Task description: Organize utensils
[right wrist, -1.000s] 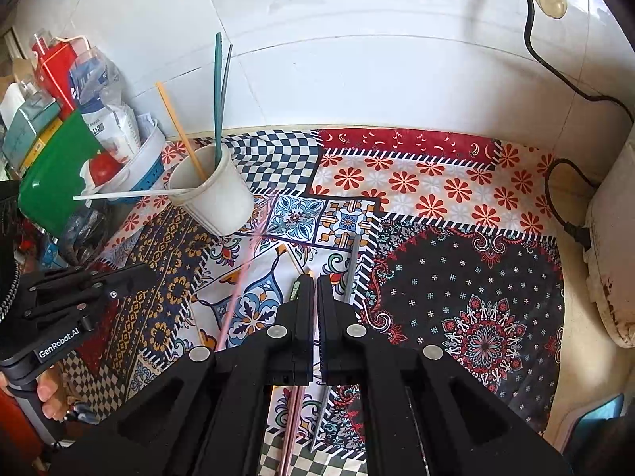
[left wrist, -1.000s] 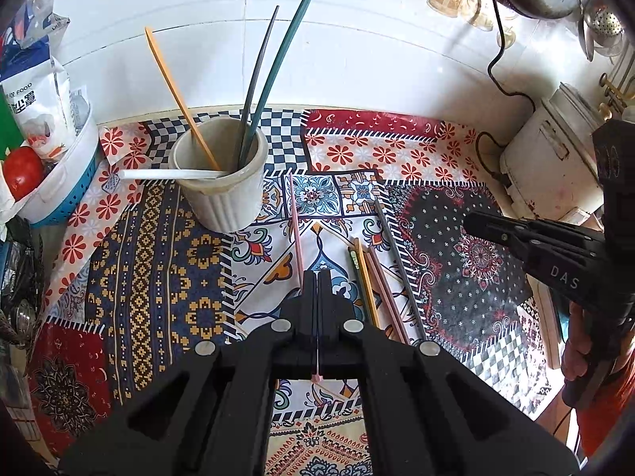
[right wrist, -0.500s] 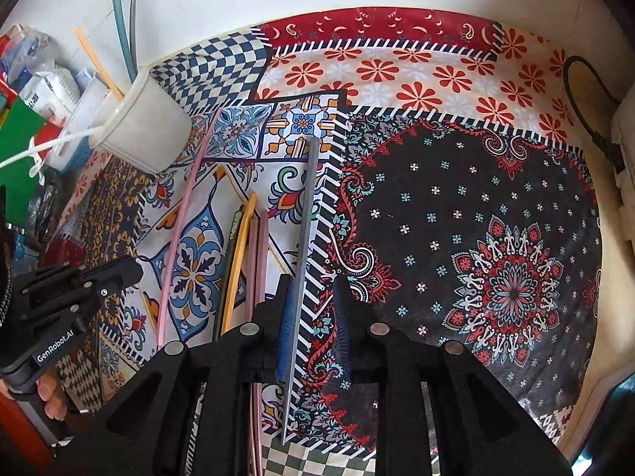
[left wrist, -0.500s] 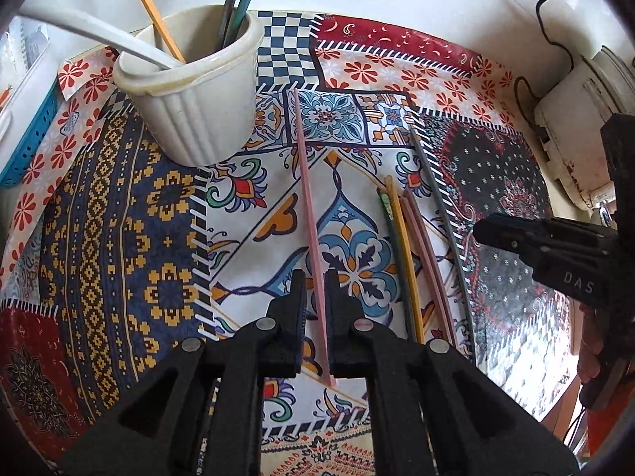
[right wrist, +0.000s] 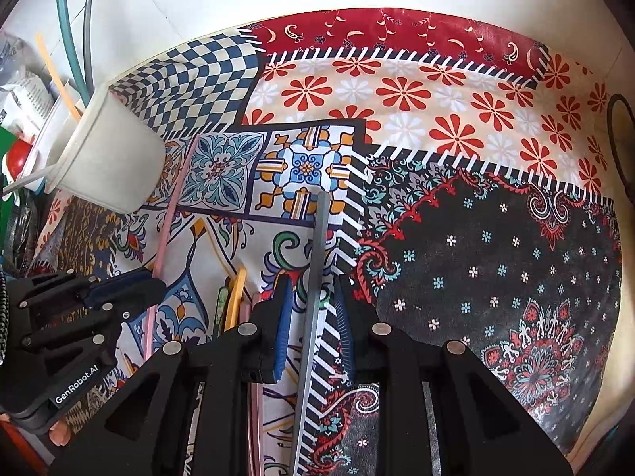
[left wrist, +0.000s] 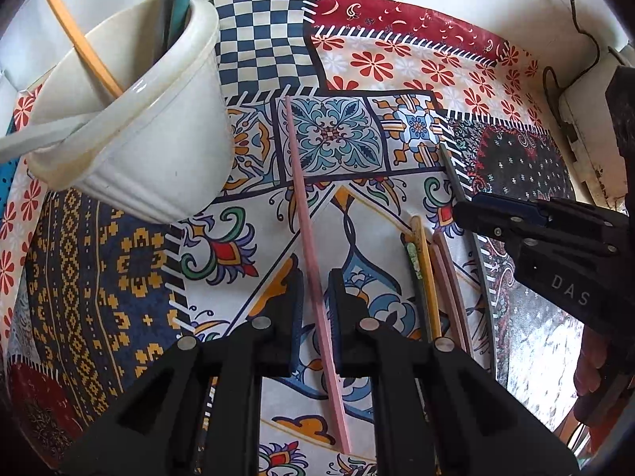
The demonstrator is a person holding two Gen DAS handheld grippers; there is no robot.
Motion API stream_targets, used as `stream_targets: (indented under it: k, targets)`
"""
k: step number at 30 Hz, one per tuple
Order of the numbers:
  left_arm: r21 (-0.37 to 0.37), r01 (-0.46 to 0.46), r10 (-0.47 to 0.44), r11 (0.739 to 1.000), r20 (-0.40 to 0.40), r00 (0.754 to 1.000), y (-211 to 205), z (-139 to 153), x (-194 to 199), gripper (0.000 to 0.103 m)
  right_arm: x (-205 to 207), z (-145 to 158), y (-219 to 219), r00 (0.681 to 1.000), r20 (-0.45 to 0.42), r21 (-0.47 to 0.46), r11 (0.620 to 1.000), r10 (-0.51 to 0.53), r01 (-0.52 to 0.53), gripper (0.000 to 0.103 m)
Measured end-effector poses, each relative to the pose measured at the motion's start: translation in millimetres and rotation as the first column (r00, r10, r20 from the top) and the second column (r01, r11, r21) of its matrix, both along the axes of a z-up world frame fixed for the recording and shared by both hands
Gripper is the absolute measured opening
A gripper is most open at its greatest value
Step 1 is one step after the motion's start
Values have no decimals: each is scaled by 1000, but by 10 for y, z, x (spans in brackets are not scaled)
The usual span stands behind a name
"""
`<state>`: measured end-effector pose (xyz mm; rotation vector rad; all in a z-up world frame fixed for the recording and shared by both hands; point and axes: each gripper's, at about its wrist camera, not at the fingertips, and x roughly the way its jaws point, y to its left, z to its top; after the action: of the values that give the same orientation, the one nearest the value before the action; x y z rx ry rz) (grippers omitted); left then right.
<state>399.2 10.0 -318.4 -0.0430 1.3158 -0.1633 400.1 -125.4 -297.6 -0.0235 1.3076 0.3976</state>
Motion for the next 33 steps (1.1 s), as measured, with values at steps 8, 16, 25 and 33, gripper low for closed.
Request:
stream_targets:
  k: [8, 16, 25, 33]
  targets:
    - [11, 30, -30, 999, 14, 999, -108, -16, 152, 10, 24, 18, 55, 999, 37, -14, 1000, 1, 0, 11]
    - [28, 8, -9, 1000, 23, 1000, -171, -51, 263, 5, 140, 34, 63, 999, 13, 39, 999, -37, 36, 6]
    - [16, 23, -23, 1000, 20, 1000, -103, -8, 159, 4, -4, 363, 11, 997, 69, 76, 997, -32, 26, 6]
    - [-19, -6, 8, 1000, 104, 995, -25, 381, -124, 4, -138, 730, -128, 987, 157, 104, 995, -28, 12, 6]
